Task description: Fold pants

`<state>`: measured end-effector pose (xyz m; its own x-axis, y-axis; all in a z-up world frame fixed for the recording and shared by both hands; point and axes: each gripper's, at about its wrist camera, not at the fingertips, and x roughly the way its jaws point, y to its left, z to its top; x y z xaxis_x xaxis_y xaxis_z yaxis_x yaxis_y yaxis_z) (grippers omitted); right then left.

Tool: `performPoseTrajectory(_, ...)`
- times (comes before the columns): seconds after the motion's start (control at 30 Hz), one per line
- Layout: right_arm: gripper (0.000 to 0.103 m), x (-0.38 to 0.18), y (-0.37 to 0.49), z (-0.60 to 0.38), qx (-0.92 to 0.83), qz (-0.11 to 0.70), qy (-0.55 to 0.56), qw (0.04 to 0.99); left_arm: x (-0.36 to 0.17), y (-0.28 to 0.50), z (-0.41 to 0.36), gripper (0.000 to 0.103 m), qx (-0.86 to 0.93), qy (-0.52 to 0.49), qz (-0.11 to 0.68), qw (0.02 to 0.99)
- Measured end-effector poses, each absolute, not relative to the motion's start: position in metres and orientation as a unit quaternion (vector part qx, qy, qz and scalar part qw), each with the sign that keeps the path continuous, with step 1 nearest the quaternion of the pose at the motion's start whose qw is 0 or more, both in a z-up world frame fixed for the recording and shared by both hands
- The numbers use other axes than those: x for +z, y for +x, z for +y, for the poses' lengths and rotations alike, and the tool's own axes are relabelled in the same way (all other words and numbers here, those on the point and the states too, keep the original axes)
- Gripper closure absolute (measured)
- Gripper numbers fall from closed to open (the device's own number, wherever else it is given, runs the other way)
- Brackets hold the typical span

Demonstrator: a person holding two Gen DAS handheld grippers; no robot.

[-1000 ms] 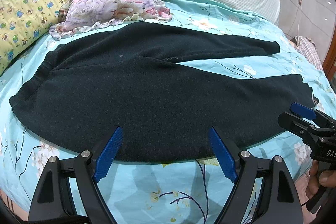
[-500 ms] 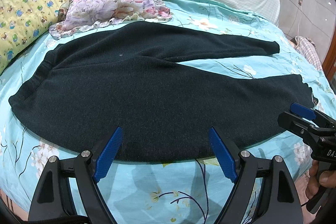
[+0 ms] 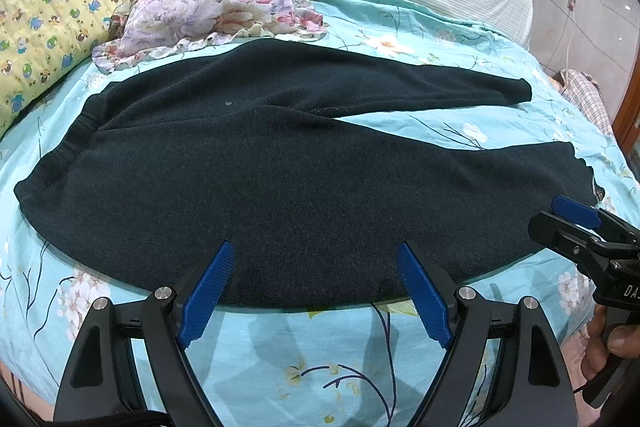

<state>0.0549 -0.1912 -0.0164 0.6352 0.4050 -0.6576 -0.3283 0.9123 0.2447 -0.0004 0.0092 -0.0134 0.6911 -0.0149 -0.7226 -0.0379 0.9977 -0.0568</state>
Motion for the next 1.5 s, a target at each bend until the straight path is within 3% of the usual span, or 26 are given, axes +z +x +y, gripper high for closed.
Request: performPoseTrajectory(1.5, 0.007, -0.001, 0.068, -0.202, 0.211, 0.381, 0.095, 0.895, 0.001, 0.017, 0.014, 0.018, -0.039, -0.049, 0.403, 0.913)
